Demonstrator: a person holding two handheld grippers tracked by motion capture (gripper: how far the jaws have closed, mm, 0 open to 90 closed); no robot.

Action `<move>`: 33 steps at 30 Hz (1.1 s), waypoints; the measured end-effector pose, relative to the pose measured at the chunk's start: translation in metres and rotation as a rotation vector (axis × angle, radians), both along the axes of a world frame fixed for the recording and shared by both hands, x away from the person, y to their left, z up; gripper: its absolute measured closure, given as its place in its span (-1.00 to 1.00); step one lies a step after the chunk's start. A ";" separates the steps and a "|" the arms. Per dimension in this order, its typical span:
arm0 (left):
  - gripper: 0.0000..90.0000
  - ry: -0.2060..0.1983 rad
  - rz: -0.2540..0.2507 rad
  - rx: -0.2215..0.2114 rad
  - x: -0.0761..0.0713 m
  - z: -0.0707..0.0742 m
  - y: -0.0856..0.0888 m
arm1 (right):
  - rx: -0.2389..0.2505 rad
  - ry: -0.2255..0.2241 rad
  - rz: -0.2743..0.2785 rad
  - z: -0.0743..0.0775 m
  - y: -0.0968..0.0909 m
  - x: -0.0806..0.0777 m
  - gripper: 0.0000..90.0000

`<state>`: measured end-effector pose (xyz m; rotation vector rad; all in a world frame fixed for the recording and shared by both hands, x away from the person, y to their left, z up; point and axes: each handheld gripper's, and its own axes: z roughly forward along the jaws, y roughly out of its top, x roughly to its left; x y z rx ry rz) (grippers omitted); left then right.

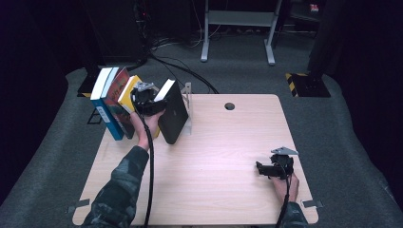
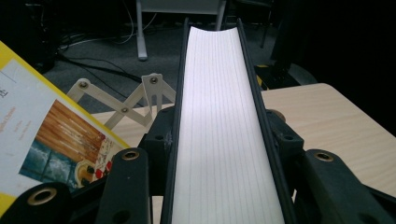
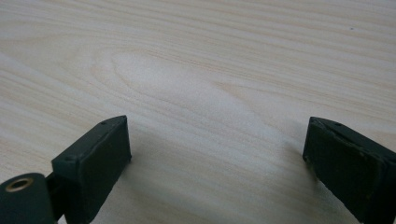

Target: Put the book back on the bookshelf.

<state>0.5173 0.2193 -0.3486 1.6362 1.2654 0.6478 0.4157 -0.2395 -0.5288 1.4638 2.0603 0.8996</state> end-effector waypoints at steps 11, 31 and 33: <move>0.20 0.010 0.062 -0.037 0.021 -0.015 -0.008 | 0.000 -0.002 0.000 0.000 0.000 0.000 -0.85; 0.01 0.039 -0.030 0.082 0.026 -0.016 -0.025 | 0.003 -0.005 -0.001 0.000 0.000 0.000 -0.83; -0.06 0.027 -0.039 0.125 0.028 -0.012 -0.027 | 0.004 -0.005 0.000 0.000 0.000 0.000 -0.82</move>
